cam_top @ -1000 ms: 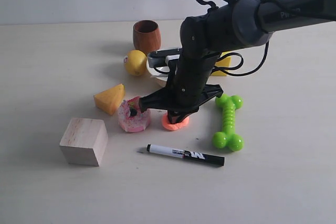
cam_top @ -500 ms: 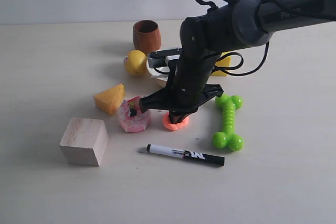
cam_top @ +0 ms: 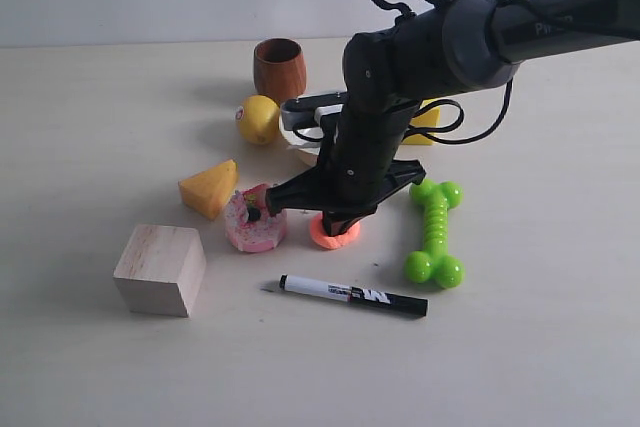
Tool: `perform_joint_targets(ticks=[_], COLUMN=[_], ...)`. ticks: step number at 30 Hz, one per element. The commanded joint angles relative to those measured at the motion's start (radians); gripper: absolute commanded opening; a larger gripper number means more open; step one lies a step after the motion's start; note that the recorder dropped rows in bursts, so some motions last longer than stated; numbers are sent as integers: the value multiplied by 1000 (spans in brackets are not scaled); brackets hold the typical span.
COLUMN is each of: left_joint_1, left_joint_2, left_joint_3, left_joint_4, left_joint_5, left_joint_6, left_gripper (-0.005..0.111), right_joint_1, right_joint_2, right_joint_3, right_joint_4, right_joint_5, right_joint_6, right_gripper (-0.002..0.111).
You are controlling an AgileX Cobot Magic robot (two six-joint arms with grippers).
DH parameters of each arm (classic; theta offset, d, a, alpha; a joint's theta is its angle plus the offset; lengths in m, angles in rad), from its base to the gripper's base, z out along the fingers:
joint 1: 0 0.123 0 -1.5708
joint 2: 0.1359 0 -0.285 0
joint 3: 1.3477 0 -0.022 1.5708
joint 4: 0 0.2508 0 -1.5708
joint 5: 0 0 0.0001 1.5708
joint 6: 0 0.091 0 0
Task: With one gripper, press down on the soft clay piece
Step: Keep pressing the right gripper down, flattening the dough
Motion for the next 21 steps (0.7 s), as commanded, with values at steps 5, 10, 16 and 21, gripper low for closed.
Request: perform_joint_targets(ticks=[5, 10, 16, 21], left_joint_1=[-5, -5, -5, -5], left_joint_2=[-7, -7, -7, -7], left_joint_3=[3, 3, 3, 3], left_joint_4=[-6, -6, -6, -6], left_joint_5=[-1, -1, -1, -1], left_joint_6=[3, 3, 3, 3], left_gripper=[0, 0, 0, 0], right_joint_1=[-1, -1, -1, -1], right_joint_2=[14, 0, -35, -52], right_joint_3=[23, 23, 23, 23], right_joint_4=[-28, -28, -32, -32], right_joint_5=[35, 27, 5, -5], right_joint_6=[-33, -37, -37, -37], right_gripper=[1, 1, 1, 1])
